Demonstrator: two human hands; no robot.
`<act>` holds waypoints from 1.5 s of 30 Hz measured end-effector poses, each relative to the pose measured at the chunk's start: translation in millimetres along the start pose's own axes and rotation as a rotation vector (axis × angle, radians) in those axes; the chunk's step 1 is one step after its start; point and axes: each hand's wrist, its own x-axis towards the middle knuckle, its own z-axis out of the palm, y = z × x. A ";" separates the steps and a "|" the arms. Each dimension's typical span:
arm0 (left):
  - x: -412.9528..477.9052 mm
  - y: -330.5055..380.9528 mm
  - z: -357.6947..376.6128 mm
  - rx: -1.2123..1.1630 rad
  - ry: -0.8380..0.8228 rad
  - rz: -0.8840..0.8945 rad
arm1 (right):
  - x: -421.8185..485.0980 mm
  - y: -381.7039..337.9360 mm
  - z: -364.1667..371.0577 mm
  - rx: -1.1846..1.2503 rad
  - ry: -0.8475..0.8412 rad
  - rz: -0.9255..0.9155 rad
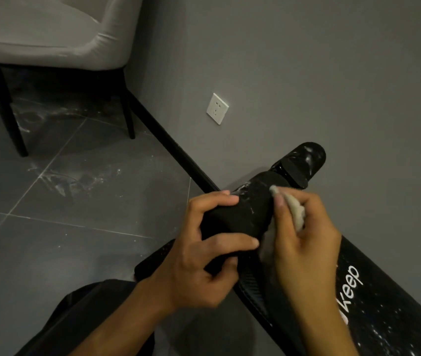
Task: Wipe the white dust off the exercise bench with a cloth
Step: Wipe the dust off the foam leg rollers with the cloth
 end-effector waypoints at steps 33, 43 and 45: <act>-0.2 -3.5 3.8 0.096 0.088 0.036 | -0.8 10.5 -0.2 -0.020 0.002 -0.152; 3.8 -4.0 7.4 0.050 0.055 0.086 | -9.9 5.2 -8.4 0.006 -0.114 -0.230; 4.0 -3.0 8.6 0.029 0.065 0.070 | -0.8 10.1 -9.8 -0.018 -0.068 -0.165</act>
